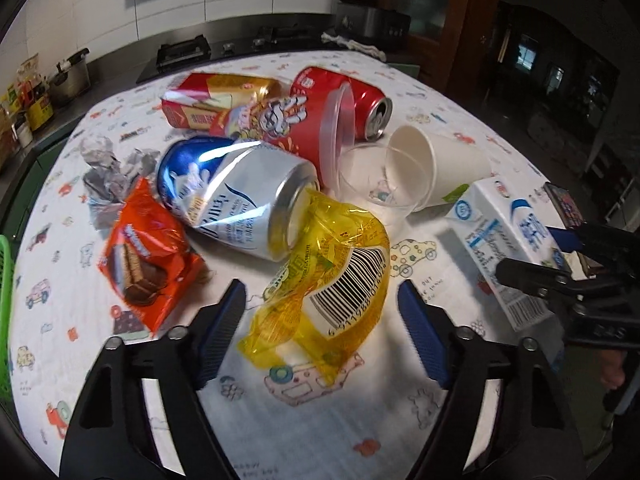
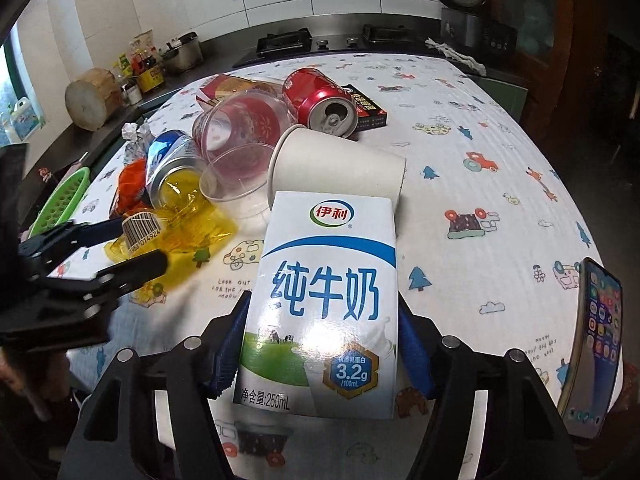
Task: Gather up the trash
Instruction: 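Carry the yellow bag over the green basket with the left tool and release it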
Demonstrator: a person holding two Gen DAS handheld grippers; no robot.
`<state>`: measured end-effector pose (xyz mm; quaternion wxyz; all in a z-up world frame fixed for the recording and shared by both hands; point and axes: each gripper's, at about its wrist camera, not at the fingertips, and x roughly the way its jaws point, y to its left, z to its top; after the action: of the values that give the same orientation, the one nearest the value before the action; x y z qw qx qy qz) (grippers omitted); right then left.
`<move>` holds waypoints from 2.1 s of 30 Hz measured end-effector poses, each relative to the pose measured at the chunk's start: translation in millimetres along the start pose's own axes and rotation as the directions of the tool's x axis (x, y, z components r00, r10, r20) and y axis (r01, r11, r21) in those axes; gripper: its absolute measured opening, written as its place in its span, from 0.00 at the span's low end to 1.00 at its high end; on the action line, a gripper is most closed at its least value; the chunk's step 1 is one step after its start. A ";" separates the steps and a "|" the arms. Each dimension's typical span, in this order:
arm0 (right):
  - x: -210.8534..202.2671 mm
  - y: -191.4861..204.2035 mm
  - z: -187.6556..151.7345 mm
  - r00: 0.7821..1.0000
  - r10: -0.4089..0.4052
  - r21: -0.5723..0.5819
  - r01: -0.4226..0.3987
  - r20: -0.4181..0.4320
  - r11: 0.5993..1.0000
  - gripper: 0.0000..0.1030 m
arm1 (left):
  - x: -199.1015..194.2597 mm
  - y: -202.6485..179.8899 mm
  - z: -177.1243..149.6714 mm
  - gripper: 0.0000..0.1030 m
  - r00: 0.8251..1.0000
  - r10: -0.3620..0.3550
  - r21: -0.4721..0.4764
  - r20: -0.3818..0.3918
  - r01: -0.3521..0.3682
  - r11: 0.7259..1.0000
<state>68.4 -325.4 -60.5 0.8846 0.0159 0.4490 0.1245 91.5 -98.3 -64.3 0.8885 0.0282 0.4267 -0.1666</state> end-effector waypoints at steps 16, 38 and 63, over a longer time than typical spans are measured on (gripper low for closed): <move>-30.7 28.4 6.4 0.991 0.126 -0.059 -0.124 0.046 0.991 0.62 | -48.7 16.1 -17.1 0.33 0.993 -0.085 -0.023 0.076 0.087 0.996; -3.3 194.9 93.3 0.904 0.420 -0.339 -0.419 -0.075 0.842 0.62 | -179.6 210.3 -41.7 0.30 0.937 0.262 -0.373 0.231 -0.164 0.913; 85.5 385.2 140.8 0.811 0.516 -0.425 -0.585 -0.278 0.691 0.63 | -147.3 392.5 -91.6 0.65 0.897 0.438 -0.644 -0.061 -0.370 0.669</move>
<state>149.9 79.4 9.8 0.7472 -0.0840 0.4357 0.4948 63.0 329.5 -45.5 0.8782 -0.1909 0.3958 0.1889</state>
